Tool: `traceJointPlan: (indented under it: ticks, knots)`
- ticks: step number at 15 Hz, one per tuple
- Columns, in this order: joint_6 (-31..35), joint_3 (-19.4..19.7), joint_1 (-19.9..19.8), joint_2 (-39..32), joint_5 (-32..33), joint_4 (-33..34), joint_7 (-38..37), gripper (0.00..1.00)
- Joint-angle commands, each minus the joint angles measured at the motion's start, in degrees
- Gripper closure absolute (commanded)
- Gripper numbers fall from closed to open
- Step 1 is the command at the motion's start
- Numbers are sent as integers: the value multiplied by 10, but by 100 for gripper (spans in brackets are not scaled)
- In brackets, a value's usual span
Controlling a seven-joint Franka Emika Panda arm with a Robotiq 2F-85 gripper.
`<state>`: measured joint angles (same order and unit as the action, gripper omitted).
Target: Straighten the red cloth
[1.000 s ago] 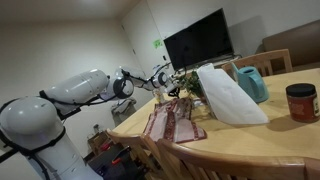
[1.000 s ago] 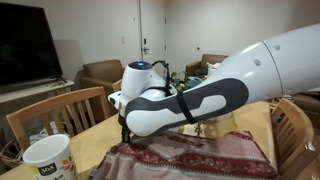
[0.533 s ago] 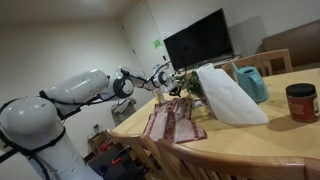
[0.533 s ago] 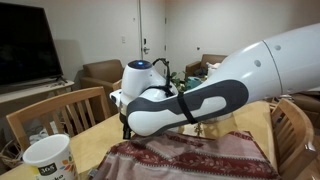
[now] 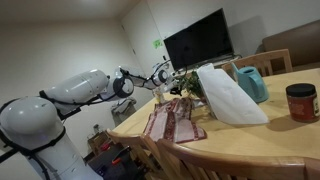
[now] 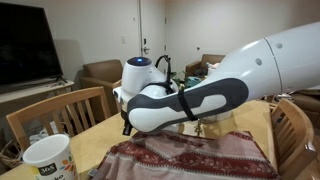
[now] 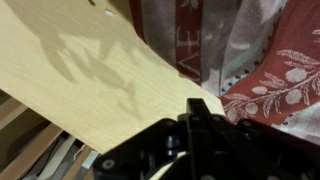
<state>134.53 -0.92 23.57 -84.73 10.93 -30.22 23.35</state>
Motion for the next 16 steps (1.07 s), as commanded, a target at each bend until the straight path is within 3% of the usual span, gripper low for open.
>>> traceJointPlan:
  ticks: [1, 7, 16]
  knots:
    - [-84, 8, 3, 0, -2, 42, -56, 100]
    - [-169, 5, -10, 1, -12, 67, -98, 100]
    - [-137, -24, -32, -3, -23, 6, -70, 100]
